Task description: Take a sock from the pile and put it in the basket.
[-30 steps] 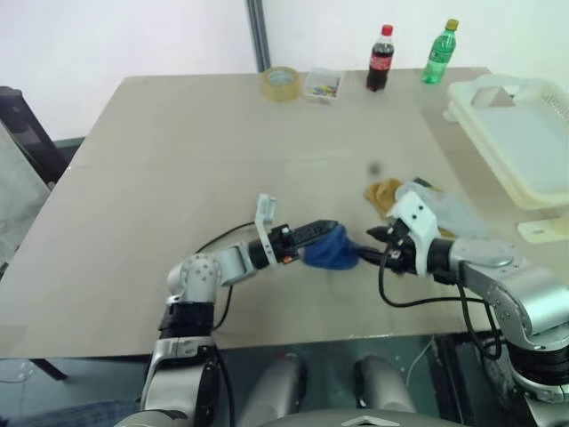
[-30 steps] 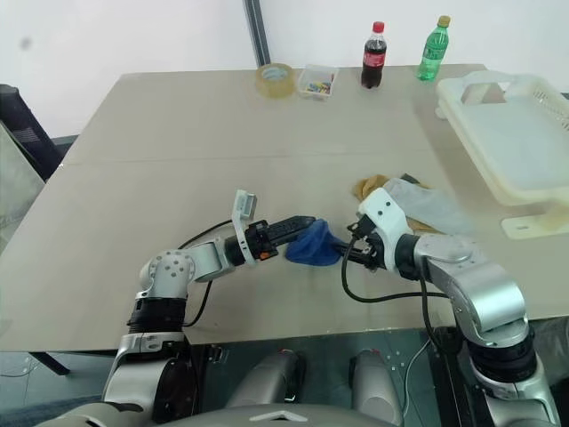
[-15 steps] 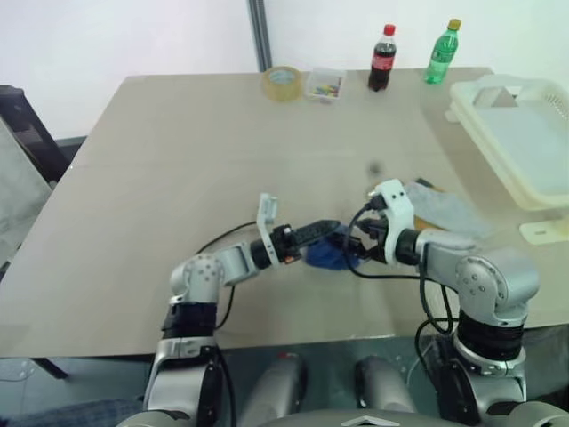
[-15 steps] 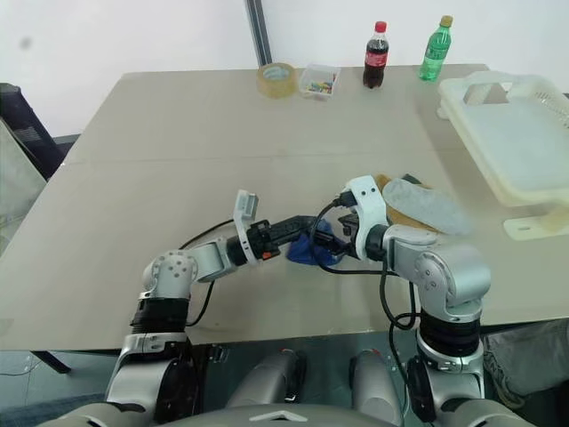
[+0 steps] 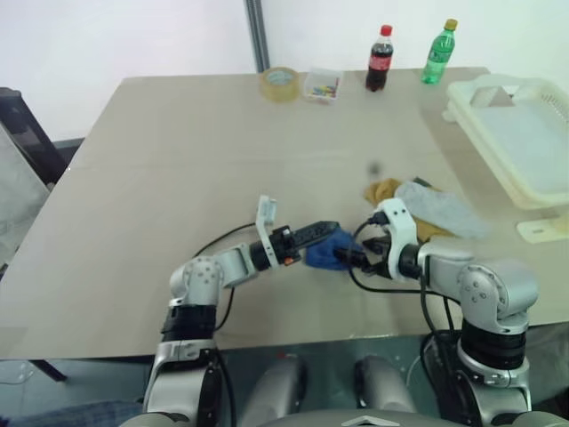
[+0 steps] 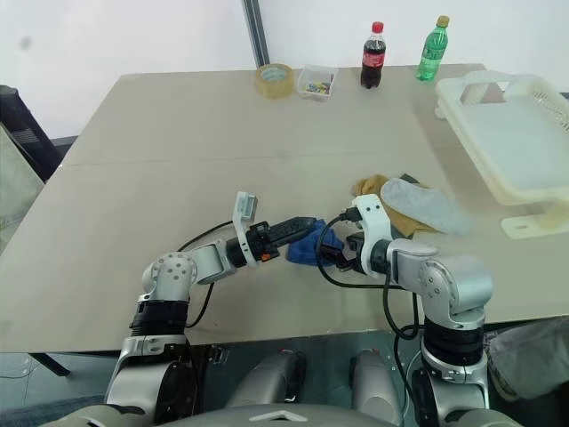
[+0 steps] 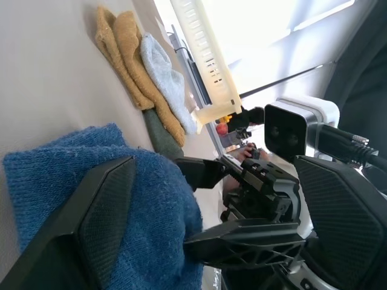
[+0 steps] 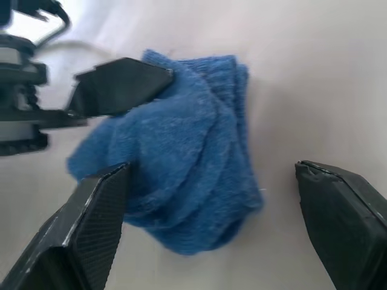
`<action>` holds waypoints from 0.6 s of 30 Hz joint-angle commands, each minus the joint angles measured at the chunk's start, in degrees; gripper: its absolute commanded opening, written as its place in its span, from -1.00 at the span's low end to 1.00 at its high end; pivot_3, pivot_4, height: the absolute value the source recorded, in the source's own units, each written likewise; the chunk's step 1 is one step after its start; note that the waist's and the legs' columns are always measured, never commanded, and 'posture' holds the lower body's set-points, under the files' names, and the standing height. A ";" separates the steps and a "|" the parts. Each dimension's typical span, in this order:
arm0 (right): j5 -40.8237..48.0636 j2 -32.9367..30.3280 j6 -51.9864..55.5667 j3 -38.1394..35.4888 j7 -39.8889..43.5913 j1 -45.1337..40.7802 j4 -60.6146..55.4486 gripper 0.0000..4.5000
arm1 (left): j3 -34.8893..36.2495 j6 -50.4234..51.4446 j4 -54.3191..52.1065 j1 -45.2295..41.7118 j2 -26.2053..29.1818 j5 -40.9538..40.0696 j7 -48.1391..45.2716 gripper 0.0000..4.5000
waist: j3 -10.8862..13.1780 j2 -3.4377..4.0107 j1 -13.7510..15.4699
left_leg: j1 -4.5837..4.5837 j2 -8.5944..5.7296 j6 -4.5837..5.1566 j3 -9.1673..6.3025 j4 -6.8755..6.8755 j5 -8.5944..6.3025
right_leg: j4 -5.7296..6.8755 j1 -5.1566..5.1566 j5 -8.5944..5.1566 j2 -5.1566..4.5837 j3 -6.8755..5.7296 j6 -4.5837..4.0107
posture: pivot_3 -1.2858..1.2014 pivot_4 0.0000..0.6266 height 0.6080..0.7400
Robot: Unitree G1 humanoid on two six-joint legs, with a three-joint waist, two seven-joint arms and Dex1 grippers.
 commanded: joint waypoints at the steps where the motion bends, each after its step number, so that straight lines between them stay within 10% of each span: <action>1: 3.64 4.30 0.87 -2.19 0.33 0.20 0.86 0.23 | -0.71 -0.01 -0.75 0.50 -0.26 0.07 -0.57 1.00 | 0.00 0.01 -0.07 | 0.00 0.01 0.00 0.00 -0.01 0.00 | 0.00 -0.01 0.00 0.00 0.01 0.00 | 0.03 -0.52 1.00; 7: 6.68 8.86 0.87 -4.42 -1.10 -0.09 4.40 -0.95 | -0.93 -0.20 -0.97 0.73 -0.32 0.22 -0.69 1.00 | -0.01 0.02 -0.05 | 0.00 0.00 0.00 0.01 0.00 0.00 | 0.02 -0.01 0.00 0.01 0.01 0.00 | 0.03 -0.52 1.00; 18: 6.94 7.07 0.87 -8.62 -3.51 -1.22 5.53 -0.99 | -9.69 -7.56 -11.29 5.24 7.92 7.89 -8.44 1.00 | -0.04 0.09 -0.43 | 0.03 0.04 -0.01 0.16 -0.06 0.00 | 0.18 -0.16 0.00 0.01 0.22 0.00 | 0.03 -0.52 1.00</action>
